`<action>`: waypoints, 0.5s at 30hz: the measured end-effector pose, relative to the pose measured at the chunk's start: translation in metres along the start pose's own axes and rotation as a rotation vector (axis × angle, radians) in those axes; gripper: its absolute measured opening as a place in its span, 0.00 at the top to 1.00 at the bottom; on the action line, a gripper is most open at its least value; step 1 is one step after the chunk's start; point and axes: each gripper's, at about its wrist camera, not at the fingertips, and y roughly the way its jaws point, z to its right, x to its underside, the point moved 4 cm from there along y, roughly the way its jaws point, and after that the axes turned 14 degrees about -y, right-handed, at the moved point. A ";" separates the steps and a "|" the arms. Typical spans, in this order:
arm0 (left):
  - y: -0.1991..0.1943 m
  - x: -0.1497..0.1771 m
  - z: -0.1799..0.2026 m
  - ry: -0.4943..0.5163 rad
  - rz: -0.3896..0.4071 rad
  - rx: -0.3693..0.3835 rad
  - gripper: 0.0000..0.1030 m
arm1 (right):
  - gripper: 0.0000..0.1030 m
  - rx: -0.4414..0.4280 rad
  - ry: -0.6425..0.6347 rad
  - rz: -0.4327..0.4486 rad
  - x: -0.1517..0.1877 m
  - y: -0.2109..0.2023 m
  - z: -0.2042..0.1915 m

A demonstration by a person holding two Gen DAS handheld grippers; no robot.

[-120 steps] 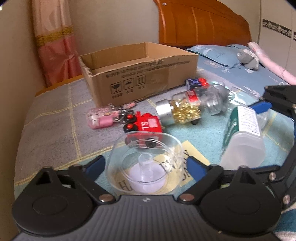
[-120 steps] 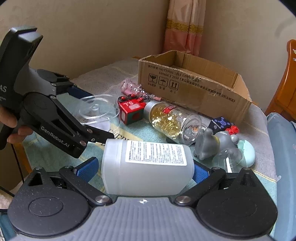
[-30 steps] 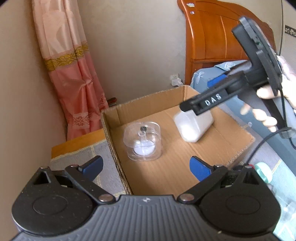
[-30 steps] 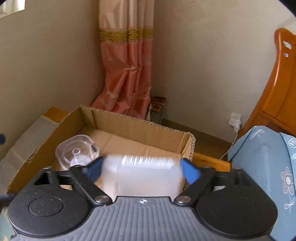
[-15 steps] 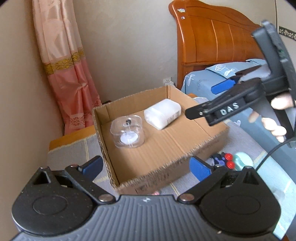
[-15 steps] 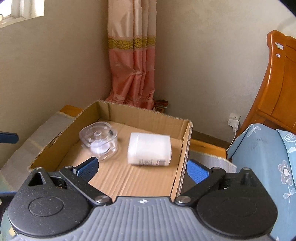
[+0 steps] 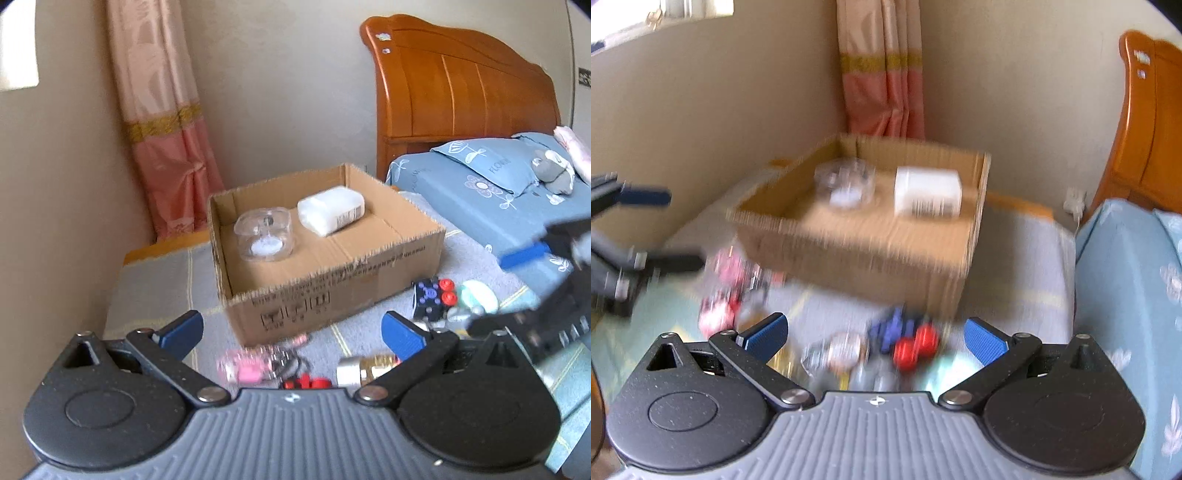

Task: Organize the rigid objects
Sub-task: 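Move both tools back over the remaining items on the blanket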

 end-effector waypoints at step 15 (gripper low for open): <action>0.001 0.049 -0.009 -0.030 -0.031 -0.070 0.01 | 0.00 -0.011 0.096 -0.078 0.076 -0.020 -0.040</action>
